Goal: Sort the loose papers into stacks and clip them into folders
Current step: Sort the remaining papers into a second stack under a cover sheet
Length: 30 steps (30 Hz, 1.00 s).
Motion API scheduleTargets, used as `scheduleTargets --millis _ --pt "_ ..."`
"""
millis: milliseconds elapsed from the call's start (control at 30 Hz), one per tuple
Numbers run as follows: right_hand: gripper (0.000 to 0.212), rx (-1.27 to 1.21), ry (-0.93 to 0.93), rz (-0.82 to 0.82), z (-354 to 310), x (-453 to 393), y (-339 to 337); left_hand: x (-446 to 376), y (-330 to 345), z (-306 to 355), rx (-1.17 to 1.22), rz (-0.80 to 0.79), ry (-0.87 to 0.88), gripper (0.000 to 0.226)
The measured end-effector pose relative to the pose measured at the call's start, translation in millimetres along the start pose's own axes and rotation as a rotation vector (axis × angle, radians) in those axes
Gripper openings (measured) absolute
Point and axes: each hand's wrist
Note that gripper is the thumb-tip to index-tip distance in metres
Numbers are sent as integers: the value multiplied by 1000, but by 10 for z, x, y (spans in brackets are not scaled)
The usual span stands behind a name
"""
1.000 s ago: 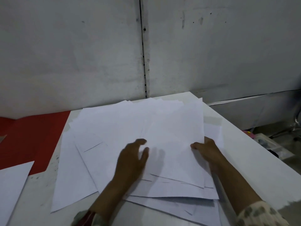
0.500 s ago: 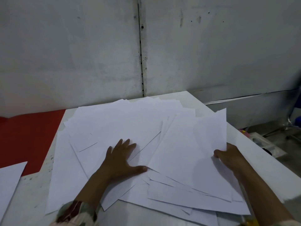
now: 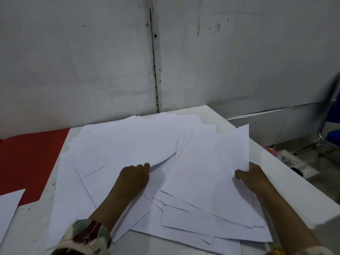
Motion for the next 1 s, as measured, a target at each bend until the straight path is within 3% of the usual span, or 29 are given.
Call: scheduleTargets --millis 100,200,333,633,767,833,900,1000 --pt "27 -37 3 3 -6 -4 0 16 -224 31 149 -3 -152 35" --pt "13 -75 -2 -28 -25 11 53 1 -224 -14 365 95 -317 20" --pt "13 -116 -17 -108 -92 42 222 51 -345 213 403 155 -216 20" --pt "17 -194 22 -252 -263 98 599 185 -380 747 464 87 87 30" --pt "55 -321 112 -304 -317 70 669 236 -310 889 559 60 167 49" --pt "64 -349 107 -333 -331 67 683 234 -293 950 617 54 156 55" --pt "57 -329 80 -335 -308 75 681 242 -292 997 673 39 142 66" --pt "17 -250 38 -307 -283 84 658 255 -356 947 746 -15 101 72"
Point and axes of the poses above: each hand's wrist, its own x-axis away from the middle knuckle, its own y-axis out of the palm, z = x × y, and after that the axes turned 3 degrees about y, right-handed
